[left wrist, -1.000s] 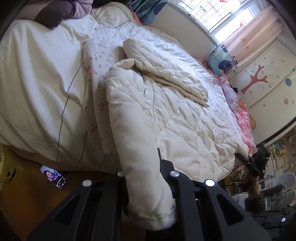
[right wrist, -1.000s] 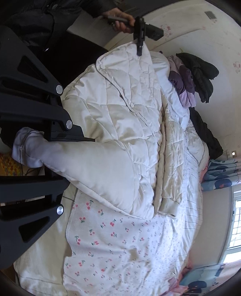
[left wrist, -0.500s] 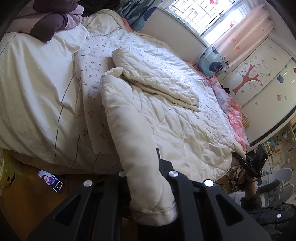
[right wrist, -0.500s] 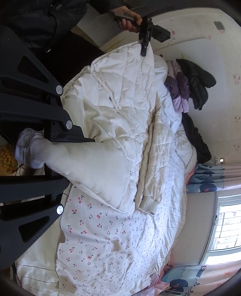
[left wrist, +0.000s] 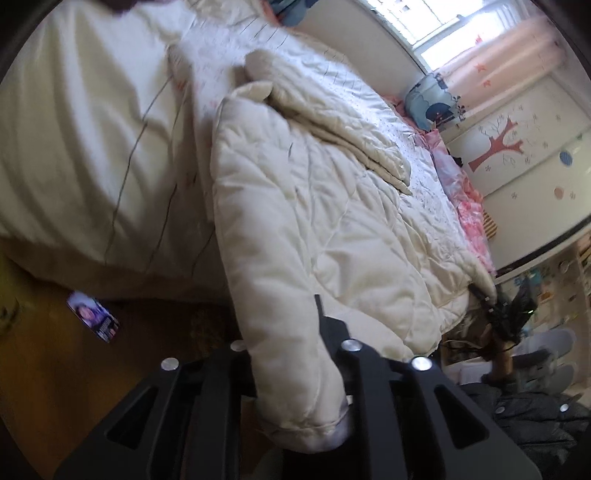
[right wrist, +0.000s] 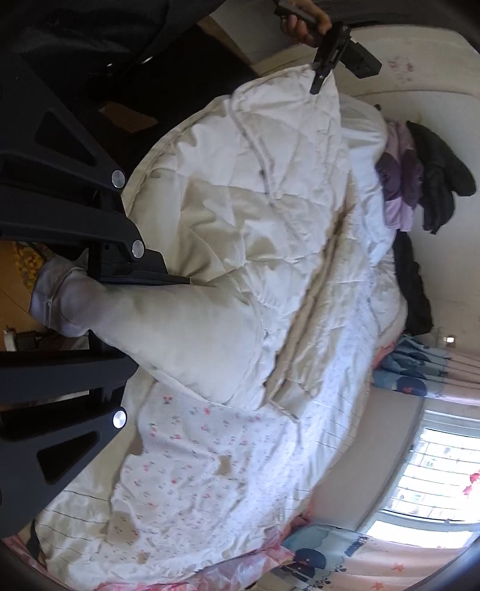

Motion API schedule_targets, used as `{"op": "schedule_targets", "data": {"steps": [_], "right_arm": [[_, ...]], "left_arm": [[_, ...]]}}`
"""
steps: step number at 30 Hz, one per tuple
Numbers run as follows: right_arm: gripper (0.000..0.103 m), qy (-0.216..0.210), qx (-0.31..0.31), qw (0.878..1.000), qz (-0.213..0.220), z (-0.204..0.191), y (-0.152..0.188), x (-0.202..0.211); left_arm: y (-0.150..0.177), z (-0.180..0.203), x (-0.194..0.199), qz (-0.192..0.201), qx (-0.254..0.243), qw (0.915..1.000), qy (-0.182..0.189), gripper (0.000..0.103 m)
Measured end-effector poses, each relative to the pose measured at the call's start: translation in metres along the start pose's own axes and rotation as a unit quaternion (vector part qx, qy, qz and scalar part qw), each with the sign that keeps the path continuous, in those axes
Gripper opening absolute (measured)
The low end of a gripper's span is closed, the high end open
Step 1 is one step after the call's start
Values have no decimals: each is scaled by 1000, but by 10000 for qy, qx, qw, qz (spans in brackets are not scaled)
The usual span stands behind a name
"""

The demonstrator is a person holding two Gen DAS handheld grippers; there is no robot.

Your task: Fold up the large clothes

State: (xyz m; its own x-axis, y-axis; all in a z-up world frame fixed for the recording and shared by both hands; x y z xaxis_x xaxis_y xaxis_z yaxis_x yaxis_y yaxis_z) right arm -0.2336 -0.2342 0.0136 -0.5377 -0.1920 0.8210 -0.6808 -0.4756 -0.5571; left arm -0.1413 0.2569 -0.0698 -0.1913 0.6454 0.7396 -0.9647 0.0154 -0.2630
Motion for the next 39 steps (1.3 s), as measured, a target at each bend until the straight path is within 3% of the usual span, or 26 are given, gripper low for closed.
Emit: {"op": "schedule_targets", "data": {"steps": [2,3,4,7,8,10,14,15,17,19,22,24,28,33,36,39], "right_arm": [[17,-348,-188,9991,-149,6,8,-9],[20,-555,-322,9978,-163,9,12,-11],[29,-987,-561,9932,-236,16,17,-16],[45,-1690,-1073,9792,-332,28,30,-25],[49,-2066,-1307,9688,-396,34,38,-31],[52,-2457,-1615,9551,-376,40,48,-34],[52,-3338,-2383,9118,-207,56,67,-47],[49,-3464,-2465,9050,-158,58,69,-48],[17,-3729,-2600,8907,11,58,70,-48],[12,-3755,-2660,8877,145,60,70,-46],[8,-3854,-2791,8782,479,64,66,-39],[7,-4041,-2888,8641,817,71,61,-29],[7,-4229,-2845,8496,1357,82,46,2],[7,-4490,-2638,8317,1926,89,35,40],[7,-4491,-2664,8304,1945,92,41,46],[7,-4465,-2795,8324,1723,94,47,33]], "left_arm": [[2,-8,-6,-122,86,9996,234,36],[3,-10,-9,-203,151,9992,314,57],[4,-13,-14,-292,226,9984,420,64],[4,-18,-28,-492,318,9962,642,67],[4,-19,-30,-488,370,9951,775,68],[4,-19,-32,-426,441,9943,876,71],[5,-18,-35,-322,497,9934,981,71],[5,-17,-34,-256,497,9938,963,71],[3,-16,-31,-128,545,9944,896,64],[1,-16,-30,-107,532,9951,821,37],[-3,-9,-21,123,401,9973,610,19],[-7,1,-8,360,317,9968,640,15],[-15,25,21,801,80,9942,719,12],[-11,52,37,964,-219,9911,887,11],[-1,54,38,955,-301,9894,1049,11],[7,32,24,789,-92,9912,1057,11]]}}
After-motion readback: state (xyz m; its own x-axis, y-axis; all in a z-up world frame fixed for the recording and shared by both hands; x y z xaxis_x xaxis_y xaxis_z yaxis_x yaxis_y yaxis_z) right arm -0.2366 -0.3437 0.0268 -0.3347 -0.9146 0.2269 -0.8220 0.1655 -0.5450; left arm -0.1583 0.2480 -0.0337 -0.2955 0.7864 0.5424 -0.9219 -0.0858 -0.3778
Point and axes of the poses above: each gripper's, at about its wrist camera, not at the fingertips, and x roughly against the way its jaws point, z to its right, y to its underside, the point moved 4 cm from there along -x, roughly the way its jaws point, and after that the axes turned 8 degrees about -z, right-handed, at the moved point
